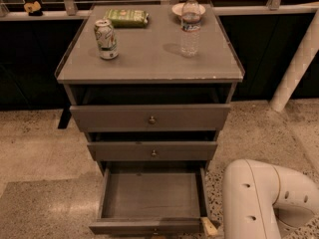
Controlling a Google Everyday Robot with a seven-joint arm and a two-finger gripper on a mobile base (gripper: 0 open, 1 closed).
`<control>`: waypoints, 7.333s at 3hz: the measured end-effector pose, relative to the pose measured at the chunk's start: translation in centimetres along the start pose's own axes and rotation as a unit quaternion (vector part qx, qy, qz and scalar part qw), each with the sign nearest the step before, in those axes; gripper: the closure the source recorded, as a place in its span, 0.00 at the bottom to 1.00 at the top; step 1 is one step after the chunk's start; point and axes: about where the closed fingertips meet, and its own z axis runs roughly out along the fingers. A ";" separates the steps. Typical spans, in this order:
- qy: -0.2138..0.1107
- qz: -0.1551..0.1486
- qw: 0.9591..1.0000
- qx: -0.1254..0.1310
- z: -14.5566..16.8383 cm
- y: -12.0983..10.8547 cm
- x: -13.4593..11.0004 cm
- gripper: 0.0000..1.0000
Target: Close bottom drawer
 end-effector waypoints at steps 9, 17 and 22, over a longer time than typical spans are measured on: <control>-0.054 0.063 0.996 0.027 2.5 -2.0 0.7 0.00; -0.011 0.056 0.984 0.167 3.4 -22.7 2.0 0.00; 0.035 0.107 0.989 0.097 6.7 -15.6 1.4 0.00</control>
Offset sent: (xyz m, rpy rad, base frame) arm -0.0628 0.0049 0.1108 0.0098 -0.2968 0.0404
